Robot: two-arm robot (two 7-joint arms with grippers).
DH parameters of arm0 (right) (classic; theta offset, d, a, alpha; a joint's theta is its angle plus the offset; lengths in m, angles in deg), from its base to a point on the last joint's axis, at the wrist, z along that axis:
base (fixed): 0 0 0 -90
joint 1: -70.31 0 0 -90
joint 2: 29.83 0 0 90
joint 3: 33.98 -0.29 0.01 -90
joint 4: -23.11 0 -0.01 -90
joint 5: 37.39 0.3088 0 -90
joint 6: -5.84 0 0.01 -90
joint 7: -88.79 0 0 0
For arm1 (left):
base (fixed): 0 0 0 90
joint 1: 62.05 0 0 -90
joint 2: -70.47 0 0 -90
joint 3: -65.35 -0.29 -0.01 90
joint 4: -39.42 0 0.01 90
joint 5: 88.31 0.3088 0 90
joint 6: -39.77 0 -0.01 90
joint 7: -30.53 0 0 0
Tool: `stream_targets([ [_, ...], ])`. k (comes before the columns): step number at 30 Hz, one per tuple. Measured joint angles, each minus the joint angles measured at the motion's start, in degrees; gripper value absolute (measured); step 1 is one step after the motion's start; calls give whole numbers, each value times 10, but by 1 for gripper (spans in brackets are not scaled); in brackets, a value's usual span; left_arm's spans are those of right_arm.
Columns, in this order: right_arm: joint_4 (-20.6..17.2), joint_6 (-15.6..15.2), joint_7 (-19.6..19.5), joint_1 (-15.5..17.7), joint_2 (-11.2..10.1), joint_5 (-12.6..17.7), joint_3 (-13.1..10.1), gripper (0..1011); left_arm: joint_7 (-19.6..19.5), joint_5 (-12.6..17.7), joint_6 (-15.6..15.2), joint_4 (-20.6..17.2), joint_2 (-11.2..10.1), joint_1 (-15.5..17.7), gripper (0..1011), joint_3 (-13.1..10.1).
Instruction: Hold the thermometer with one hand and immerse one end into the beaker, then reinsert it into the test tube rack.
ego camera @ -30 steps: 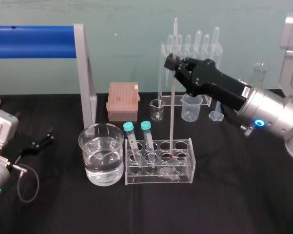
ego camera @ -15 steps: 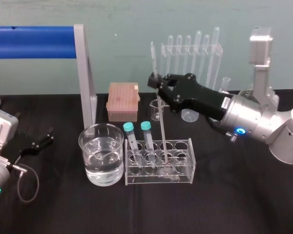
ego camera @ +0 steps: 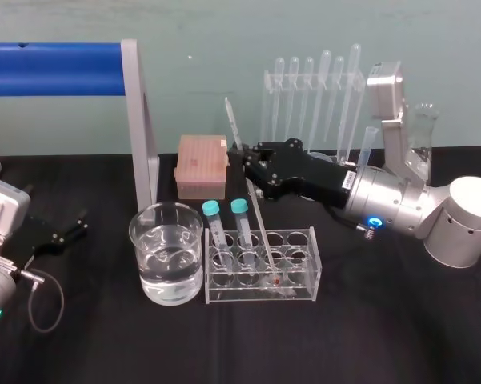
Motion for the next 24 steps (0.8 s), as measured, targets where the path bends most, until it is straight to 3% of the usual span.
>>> stream_targets([
  [24,9,-3,4,-6,6,-9,3,56,0,0,0,0,0,0,1008,0],
])
